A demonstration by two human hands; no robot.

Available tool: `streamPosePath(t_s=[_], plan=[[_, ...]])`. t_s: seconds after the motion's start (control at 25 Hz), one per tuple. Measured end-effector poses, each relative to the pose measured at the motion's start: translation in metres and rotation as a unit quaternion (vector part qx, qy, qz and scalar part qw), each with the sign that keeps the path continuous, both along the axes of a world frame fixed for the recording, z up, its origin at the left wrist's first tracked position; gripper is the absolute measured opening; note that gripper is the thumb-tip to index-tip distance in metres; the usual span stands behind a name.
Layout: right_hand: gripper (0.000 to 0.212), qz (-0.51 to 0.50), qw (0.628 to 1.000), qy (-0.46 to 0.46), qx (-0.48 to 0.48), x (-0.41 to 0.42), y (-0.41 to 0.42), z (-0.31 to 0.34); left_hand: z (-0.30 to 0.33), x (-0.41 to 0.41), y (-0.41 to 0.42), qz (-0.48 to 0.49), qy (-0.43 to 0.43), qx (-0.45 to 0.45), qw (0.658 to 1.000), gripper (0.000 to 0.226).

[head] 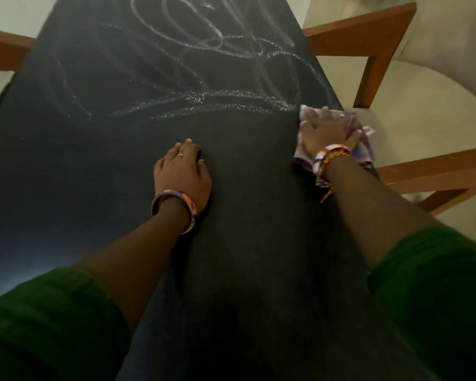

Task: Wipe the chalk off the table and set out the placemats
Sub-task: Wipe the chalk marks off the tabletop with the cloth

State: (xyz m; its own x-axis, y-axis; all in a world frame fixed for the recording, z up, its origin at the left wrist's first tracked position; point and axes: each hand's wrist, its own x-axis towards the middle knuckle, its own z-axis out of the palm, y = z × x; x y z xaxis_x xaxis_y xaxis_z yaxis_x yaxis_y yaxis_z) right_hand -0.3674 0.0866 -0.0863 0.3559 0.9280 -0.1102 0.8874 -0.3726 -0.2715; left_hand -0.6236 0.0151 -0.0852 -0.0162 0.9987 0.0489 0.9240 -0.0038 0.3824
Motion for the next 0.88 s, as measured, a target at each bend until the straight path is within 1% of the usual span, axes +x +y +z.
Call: streamPosePath(t_s=[0.04,0.12,0.16,0.24,0.32,0.4,0.48,0.52,0.6,0.68,0.76,0.8,0.84,0.88], plan=[[0.045,-0.024,1.000,0.008,0.002,0.021,-0.007,0.003,0.001,0.000,0.000,0.001,0.001,0.001,1.000,0.038],[0.046,-0.035,0.999,0.005,0.015,0.038,-0.040,0.009,0.001,0.001,0.000,0.004,0.005,0.000,1.000,0.038],[0.046,-0.034,0.999,-0.006,0.024,0.031,-0.061,0.009,0.002,0.002,0.000,0.005,0.006,-0.001,1.000,0.038],[0.047,-0.014,0.999,-0.022,0.031,-0.007,-0.096,0.004,0.002,0.004,-0.001,0.008,0.008,-0.005,1.000,0.038],[0.047,0.063,0.997,-0.034,0.043,-0.060,-0.107,0.000,0.003,0.005,-0.001,0.007,0.008,-0.009,1.000,0.037],[0.047,0.149,0.988,-0.021,0.044,-0.101,-0.089,0.000,0.003,0.004,0.000,0.008,0.010,-0.009,1.000,0.036],[0.047,0.206,0.978,-0.008,0.029,-0.113,-0.054,0.002,0.001,0.003,0.000,0.010,0.012,-0.008,1.000,0.036],[0.047,0.212,0.977,-0.009,0.024,-0.105,-0.035,0.001,0.000,0.003,0.000,0.011,0.012,-0.007,1.000,0.036],[0.046,0.164,0.986,-0.025,0.018,-0.070,-0.005,-0.001,-0.001,0.003,0.000,0.011,0.012,-0.003,1.000,0.036],[0.046,0.064,0.998,-0.022,0.008,-0.022,0.005,0.000,-0.002,0.002,0.001,0.014,0.011,0.001,1.000,0.036],[0.046,-0.033,0.999,-0.013,0.009,0.017,-0.003,0.005,-0.002,0.003,0.001,0.015,0.010,-0.003,1.000,0.037],[0.046,-0.060,0.998,-0.015,0.006,0.022,-0.010,0.006,-0.002,0.003,0.001,0.015,0.011,-0.005,1.000,0.037],[0.046,-0.063,0.998,-0.023,0.006,0.014,-0.017,0.006,-0.002,0.003,0.002,0.015,0.011,-0.006,1.000,0.037],[0.046,-0.042,0.999,-0.031,0.013,-0.003,-0.025,0.005,-0.001,0.003,0.002,0.015,0.011,-0.007,1.000,0.037]])
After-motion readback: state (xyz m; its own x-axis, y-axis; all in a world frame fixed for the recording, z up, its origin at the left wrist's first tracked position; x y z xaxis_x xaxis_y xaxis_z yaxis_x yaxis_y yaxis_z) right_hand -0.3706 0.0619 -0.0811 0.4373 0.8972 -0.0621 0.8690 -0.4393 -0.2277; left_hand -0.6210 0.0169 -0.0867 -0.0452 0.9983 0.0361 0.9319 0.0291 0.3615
